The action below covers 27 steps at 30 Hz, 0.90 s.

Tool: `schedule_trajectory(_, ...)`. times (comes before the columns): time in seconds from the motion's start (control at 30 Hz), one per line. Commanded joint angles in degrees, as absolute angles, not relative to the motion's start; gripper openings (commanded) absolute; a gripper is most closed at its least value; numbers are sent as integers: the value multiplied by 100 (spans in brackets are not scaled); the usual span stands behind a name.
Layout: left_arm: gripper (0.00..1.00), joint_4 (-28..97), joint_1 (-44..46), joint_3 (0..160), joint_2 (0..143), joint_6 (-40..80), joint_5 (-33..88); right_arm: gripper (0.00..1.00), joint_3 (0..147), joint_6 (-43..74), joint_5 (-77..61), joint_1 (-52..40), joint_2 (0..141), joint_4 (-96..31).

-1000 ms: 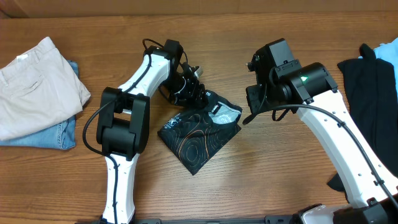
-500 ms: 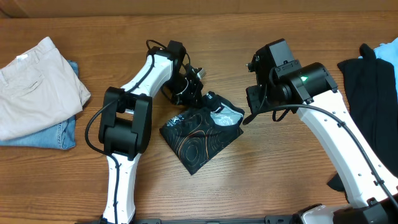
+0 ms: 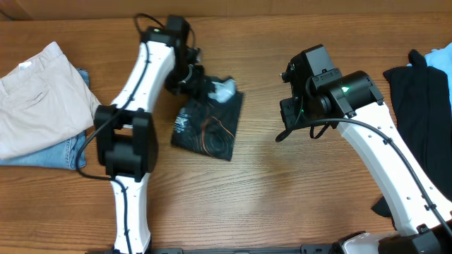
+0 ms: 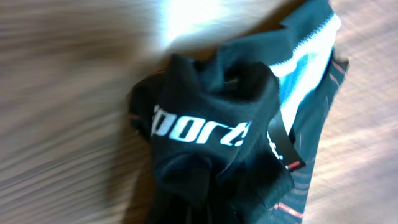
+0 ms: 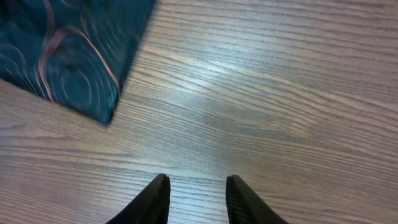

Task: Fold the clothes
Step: 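Lift the folded black jersey with the left gripper and carry it left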

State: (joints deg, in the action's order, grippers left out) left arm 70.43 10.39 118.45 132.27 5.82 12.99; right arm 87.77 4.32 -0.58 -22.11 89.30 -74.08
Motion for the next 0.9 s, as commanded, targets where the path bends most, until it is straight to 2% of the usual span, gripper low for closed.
schedule_trajectory(0.0, 4, 7083, 781, 12038, 12637, 952, 390, 33, 8871, 451, -1, -2171, 8755, -7419)
schedule_trajectory(0.27, 4, 7288, 443, 12038, 12438, 945, 342, 33, 8871, 451, -3, -2171, 8742, -7430)
schedule_trajectory(0.87, 4, 6969, 445, 11730, 12440, 969, 233, 33, 8871, 473, -3, -2171, 8744, -7762)
